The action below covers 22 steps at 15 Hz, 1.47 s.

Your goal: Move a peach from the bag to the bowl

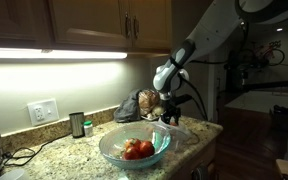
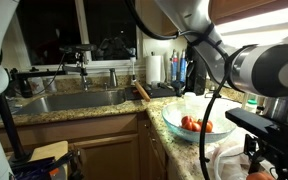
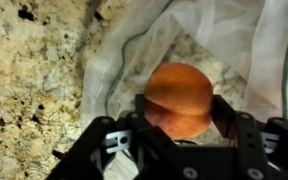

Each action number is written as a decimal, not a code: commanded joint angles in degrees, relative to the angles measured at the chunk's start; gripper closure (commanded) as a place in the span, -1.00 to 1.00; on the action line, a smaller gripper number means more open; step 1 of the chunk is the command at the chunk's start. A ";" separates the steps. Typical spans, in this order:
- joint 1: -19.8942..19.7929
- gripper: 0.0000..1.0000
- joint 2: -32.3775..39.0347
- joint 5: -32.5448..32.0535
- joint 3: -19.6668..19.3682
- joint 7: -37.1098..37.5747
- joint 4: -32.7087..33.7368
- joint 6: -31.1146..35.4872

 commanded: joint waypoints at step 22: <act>-0.76 0.19 -11.85 2.64 1.41 -7.04 -0.39 -6.96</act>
